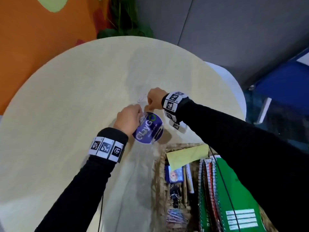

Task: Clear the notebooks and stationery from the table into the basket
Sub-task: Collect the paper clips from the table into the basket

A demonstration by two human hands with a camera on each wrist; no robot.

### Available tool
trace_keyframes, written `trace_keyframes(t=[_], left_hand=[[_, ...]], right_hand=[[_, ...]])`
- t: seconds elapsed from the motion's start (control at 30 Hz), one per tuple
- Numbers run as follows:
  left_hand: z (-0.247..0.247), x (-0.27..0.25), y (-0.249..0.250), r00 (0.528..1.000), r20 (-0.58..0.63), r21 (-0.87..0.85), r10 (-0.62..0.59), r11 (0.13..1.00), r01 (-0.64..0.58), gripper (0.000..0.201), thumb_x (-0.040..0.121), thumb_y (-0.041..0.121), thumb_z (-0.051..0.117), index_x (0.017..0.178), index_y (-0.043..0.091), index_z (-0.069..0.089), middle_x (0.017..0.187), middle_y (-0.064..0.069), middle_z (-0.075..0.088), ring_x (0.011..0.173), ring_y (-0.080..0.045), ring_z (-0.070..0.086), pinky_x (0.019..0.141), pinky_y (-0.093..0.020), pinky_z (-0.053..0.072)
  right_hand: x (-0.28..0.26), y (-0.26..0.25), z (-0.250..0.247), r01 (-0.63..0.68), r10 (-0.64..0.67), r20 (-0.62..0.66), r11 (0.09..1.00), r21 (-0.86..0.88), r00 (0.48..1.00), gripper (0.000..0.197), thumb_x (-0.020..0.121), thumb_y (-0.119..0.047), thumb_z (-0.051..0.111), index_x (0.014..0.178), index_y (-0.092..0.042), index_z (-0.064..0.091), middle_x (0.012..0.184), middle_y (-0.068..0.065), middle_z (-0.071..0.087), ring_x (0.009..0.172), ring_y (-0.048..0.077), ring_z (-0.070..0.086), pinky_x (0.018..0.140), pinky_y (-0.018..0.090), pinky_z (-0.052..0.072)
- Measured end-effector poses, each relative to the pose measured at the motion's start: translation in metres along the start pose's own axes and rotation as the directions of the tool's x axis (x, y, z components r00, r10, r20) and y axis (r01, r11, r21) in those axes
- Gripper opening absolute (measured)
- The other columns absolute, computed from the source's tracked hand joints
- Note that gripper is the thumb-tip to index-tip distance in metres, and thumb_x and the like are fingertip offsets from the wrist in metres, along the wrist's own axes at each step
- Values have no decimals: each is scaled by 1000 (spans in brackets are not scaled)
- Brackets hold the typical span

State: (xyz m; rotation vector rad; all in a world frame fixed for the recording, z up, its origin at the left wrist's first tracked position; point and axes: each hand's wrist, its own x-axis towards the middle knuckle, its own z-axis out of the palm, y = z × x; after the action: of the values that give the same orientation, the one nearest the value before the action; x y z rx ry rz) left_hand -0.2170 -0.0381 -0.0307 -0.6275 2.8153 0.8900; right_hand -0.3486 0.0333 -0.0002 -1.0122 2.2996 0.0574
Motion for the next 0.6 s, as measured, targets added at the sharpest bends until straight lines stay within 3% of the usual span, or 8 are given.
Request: trace_keyframes(t=[0.07, 0.1, 0.2, 0.27, 0.37, 0.47, 0.6], left_hand=[[3, -15, 5, 999, -8, -52, -32, 998, 32, 17, 94, 7, 50, 101, 1, 65, 106, -22, 69, 100, -39, 64, 82, -40, 49], [4, -23, 8, 999, -13, -71, -46, 996, 45, 17, 94, 7, 52, 101, 1, 66, 107, -23, 70, 101, -39, 65, 84, -39, 49], [6, -46, 18, 998, -34, -139, -44, 989, 39, 17, 90, 4, 56, 101, 3, 68, 108, -21, 72, 103, -37, 67, 87, -35, 49], [2, -61, 27, 998, -62, -176, -33, 984, 21, 15, 89, 1, 57, 100, 2, 68, 110, -18, 73, 103, -34, 68, 82, -27, 47], [-7, -87, 42, 995, -105, -198, -5, 980, -16, 16, 88, -1, 56, 97, 4, 68, 104, -12, 75, 97, -28, 68, 76, -17, 38], [-18, -118, 58, 992, -119, -200, 44, 978, -67, 23, 88, -4, 53, 91, 8, 72, 98, -8, 76, 92, -26, 68, 75, -13, 36], [-26, -165, 74, 985, -128, -177, 111, 975, -133, 27, 88, -5, 56, 86, 11, 77, 94, -6, 76, 82, -20, 65, 69, -7, 36]], right_hand=[[-29, 0, -12, 59, -58, -54, 998, 16, 997, 17, 80, -15, 68, 89, 0, 70, 96, 15, 72, 85, 29, 65, 66, 27, 43], [-49, 0, -17, 93, -90, -97, 995, 23, 991, 16, 79, -12, 67, 91, -1, 70, 97, 14, 72, 87, 28, 65, 67, 26, 41], [-125, 3, -14, 169, -161, -178, 985, 31, 971, 18, 80, -9, 62, 97, -7, 69, 85, 3, 63, 80, 22, 55, 72, 26, 42], [-177, 4, 3, 203, -194, -175, 979, 34, 965, 17, 80, -10, 59, 94, -10, 70, 81, 0, 64, 76, 21, 54, 75, 28, 46], [-237, 4, 48, 242, -242, -3, 970, 39, 970, 14, 81, -8, 56, 84, -10, 69, 85, 9, 71, 77, 26, 61, 70, 33, 49], [-271, 0, 100, 280, -277, 204, 960, 13, 939, 15, 83, -7, 54, 84, -14, 67, 85, 8, 69, 80, 28, 63, 70, 36, 55], [-283, -13, 143, 330, -272, 291, 928, -173, 917, 19, 90, -6, 49, 98, -5, 66, 93, 16, 64, 89, 33, 65, 70, 37, 50]])
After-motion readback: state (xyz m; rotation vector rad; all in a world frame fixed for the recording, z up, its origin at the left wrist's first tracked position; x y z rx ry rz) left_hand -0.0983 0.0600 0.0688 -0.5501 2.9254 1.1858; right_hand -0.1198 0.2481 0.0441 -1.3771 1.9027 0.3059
